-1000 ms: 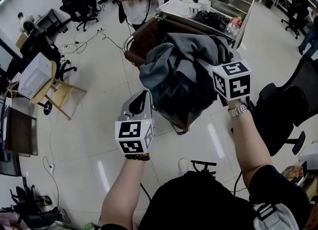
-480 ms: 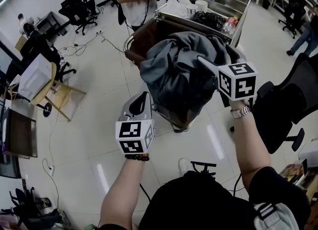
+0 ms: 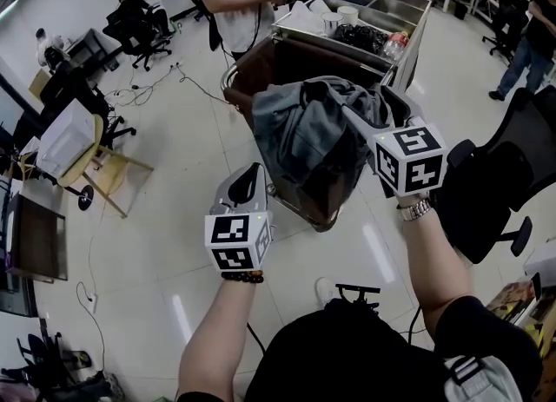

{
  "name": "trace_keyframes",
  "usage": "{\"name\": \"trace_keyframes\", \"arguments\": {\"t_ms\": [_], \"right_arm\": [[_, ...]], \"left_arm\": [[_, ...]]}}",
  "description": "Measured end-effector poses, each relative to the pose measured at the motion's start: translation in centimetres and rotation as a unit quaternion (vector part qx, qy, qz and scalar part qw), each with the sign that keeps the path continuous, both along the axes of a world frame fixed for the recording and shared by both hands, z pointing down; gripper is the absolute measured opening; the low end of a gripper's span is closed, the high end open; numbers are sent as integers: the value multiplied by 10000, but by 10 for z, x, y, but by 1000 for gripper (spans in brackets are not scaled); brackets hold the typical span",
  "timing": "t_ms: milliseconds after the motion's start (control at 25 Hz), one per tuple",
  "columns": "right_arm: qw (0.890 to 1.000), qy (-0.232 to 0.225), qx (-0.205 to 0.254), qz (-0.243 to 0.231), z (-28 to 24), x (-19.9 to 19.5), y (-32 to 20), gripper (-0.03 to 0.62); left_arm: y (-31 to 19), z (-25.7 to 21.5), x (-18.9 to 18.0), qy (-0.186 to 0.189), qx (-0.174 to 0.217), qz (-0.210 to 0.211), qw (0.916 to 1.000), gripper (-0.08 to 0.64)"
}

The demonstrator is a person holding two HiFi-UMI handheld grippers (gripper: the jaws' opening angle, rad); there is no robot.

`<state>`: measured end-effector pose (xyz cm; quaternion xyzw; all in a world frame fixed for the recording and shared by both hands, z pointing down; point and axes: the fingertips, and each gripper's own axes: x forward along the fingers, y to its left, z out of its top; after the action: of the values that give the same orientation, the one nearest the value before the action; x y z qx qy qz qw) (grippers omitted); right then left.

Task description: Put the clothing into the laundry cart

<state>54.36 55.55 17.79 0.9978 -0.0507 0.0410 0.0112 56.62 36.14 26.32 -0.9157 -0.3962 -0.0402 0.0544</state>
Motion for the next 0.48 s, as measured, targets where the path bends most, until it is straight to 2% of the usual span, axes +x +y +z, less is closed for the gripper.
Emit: {"name": "trace_keyframes", "arguments": {"t_ms": [160, 200, 480], "right_arm": [[9993, 367, -82, -36, -11, -29, -24, 174], [9989, 447, -120, -27, -13, -37, -30, 145], [9972, 664, -345, -76, -10, -81, -81, 54]], "left_arm": [[-4, -9, -21, 64, -49, 113, 9999, 3], [-4, -11, -27, 84, -63, 152, 9998, 3], [-9, -26, -68, 259, -121, 424, 9987, 3]]}}
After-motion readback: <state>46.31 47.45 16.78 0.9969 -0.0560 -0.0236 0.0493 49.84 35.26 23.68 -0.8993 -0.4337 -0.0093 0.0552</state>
